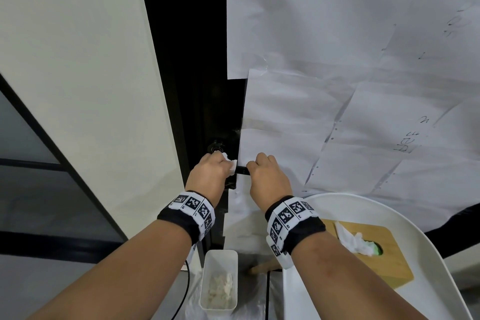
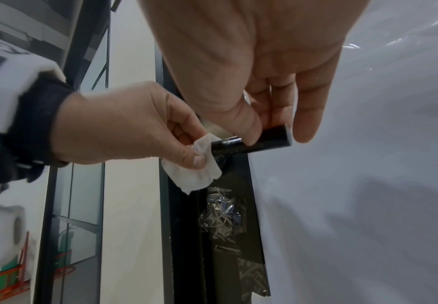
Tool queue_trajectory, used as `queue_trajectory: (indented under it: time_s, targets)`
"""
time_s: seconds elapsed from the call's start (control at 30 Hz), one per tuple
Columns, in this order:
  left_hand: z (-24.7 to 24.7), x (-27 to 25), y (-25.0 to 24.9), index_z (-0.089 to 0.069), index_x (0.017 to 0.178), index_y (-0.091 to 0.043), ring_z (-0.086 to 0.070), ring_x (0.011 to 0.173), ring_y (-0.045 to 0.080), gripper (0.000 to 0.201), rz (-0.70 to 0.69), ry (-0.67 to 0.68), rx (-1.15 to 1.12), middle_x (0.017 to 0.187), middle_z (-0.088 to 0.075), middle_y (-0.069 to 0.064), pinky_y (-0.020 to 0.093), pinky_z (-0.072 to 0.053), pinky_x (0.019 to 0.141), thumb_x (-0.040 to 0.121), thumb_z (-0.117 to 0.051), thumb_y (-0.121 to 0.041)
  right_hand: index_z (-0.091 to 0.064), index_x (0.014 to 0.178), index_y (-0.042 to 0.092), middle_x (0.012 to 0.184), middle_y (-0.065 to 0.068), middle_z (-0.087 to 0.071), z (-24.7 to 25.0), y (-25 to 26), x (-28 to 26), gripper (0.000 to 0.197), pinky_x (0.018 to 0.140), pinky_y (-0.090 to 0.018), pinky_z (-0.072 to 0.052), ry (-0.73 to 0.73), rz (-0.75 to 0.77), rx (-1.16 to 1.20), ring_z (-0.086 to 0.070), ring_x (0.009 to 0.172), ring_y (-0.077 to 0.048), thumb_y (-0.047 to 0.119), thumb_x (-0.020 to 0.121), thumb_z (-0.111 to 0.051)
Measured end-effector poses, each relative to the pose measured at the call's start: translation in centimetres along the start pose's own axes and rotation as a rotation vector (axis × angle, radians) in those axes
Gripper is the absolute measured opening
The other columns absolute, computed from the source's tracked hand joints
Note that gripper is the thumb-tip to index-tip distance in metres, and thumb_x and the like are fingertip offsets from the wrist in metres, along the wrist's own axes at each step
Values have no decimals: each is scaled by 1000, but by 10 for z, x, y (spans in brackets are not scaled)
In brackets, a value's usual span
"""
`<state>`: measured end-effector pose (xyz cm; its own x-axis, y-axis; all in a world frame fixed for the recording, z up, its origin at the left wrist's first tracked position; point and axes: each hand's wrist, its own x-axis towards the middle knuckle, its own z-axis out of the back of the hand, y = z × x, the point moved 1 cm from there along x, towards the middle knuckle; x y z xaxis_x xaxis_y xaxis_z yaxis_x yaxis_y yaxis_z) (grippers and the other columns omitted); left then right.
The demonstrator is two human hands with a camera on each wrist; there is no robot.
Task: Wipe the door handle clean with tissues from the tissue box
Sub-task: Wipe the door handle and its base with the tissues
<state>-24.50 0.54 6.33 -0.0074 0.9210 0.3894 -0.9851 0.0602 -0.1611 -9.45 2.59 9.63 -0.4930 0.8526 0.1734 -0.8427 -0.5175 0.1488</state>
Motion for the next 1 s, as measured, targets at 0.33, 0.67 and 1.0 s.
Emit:
queue_trajectory:
  time_s: [0.33,0.67,1.0]
  targets:
    - [0,-4,3,-70,74,-13,-58,55,21,27,-79,-63,-28,77,-62,3,25,-50,43,56,-84,1,-54,98,7,104,-9,-46,0,-2,-1,33,58,-33,-35,8,15,-11,-42,99,-26,-9,73,-39]
    - [10,-28,11,-75,92,-8,-65,76,18,13,226,-286,-347,93,-67,0,21,-51,69,80,-71,-5,-54,94,7,102,-8,-46,-4,-2,4,33,57,-33,-34,3,7,-6,-41,96,-25,-11,72,-37]
    - [7,-10,12,-75,79,-9,-57,63,24,7,231,-193,-240,76,-59,6,35,-52,53,80,-69,-6,-54,94,7,101,-8,-46,-3,-3,2,32,57,-33,-34,1,15,-6,-42,95,-26,-10,72,-38]
